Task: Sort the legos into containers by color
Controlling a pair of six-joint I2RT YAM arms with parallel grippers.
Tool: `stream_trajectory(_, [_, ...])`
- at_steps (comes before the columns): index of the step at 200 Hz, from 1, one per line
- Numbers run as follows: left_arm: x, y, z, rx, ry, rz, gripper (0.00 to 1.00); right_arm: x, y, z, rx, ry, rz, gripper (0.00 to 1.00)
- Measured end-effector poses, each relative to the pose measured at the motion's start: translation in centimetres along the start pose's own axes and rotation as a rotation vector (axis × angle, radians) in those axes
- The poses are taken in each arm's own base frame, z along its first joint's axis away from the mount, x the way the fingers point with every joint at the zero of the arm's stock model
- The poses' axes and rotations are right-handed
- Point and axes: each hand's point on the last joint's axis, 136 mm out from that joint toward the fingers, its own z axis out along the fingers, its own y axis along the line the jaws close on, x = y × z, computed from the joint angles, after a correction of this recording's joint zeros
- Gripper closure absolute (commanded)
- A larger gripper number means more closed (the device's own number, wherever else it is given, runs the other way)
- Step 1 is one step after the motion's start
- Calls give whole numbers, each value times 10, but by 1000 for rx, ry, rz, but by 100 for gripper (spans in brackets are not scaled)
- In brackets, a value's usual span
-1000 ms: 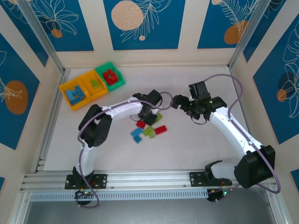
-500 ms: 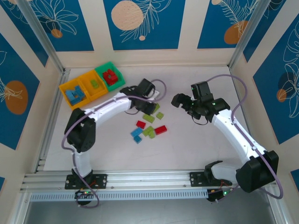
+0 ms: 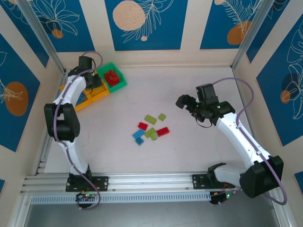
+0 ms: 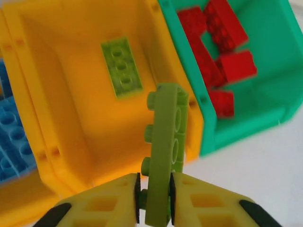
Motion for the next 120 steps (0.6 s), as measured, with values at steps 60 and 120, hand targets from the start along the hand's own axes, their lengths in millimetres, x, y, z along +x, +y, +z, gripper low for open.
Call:
stream_trajectory(60, [-22, -16, -9, 98, -7, -66, 34, 1, 3, 0, -15, 6, -1, 3])
stream_trajectory(120, [104, -140, -83, 324, 115, 198, 30, 0, 6, 1, -28, 4, -1, 3])
